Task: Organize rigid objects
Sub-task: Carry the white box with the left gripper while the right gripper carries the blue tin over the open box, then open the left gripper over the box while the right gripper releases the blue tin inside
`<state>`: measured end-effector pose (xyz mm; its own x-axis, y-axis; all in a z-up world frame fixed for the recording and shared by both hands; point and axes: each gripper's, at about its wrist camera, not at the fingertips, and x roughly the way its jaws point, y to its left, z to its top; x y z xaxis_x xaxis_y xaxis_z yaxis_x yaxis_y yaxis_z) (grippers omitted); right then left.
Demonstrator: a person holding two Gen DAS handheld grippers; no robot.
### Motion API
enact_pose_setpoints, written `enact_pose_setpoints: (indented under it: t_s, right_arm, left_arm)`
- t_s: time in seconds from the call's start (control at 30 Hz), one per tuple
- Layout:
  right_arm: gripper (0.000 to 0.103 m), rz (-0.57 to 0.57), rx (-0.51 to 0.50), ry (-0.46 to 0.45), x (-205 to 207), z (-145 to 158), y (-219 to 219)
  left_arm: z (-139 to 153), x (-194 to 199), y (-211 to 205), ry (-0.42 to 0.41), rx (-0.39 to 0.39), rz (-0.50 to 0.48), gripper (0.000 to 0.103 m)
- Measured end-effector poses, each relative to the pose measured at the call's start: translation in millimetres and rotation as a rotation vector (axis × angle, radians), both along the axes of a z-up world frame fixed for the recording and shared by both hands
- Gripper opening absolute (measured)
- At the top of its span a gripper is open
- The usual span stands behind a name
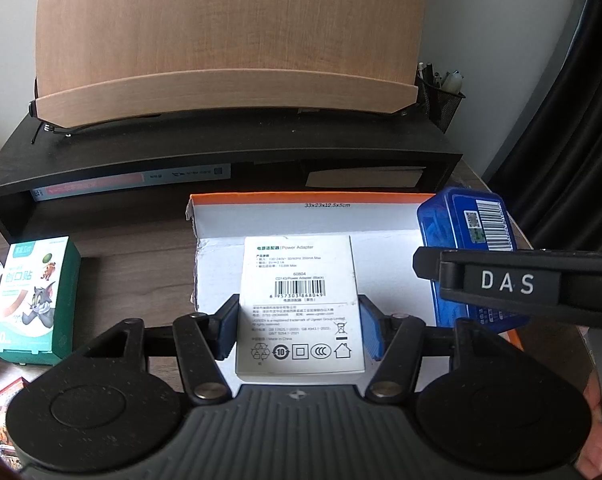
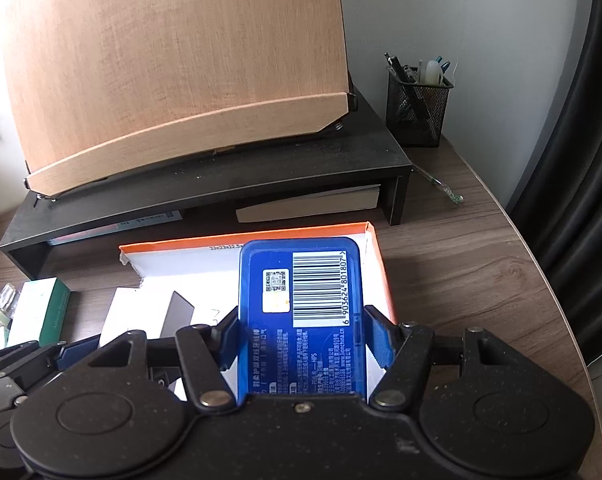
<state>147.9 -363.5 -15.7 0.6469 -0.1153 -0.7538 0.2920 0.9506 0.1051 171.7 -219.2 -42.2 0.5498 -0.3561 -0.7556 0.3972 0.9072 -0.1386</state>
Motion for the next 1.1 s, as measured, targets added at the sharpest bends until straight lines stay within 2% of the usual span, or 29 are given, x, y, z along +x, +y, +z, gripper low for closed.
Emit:
enact_pose_setpoints:
  t_s: [0.6,0.83,0.9,0.97,1.1]
  right_arm:
    - [0.076,-0.003,-0.005,0.02,25,-10,-7]
    - [0.079,-0.003,-0.004,-0.025,16,-1,-9]
    - [0.079,-0.007,-0.001,-0.046,11,4,-11]
    - [0.08,-0.015,-0.02,-0.058,5,10,-12]
    - [0.081,-0.037,-0.002,-0.082,-10,18,-18]
  left_arm:
    - [-10,20,-6,0.012,-0.002,0.002,0.06]
    - [-16,27,-13,0.036,-0.011,-0.014,0.06]
    - [-16,25,-14,0.032,-0.016,-0.024,0.061]
    - [-14,24,-15,0.028,-0.026,-0.023,0.074]
    - [-6,21,-16,0.021,-0.035,-0.021,0.075]
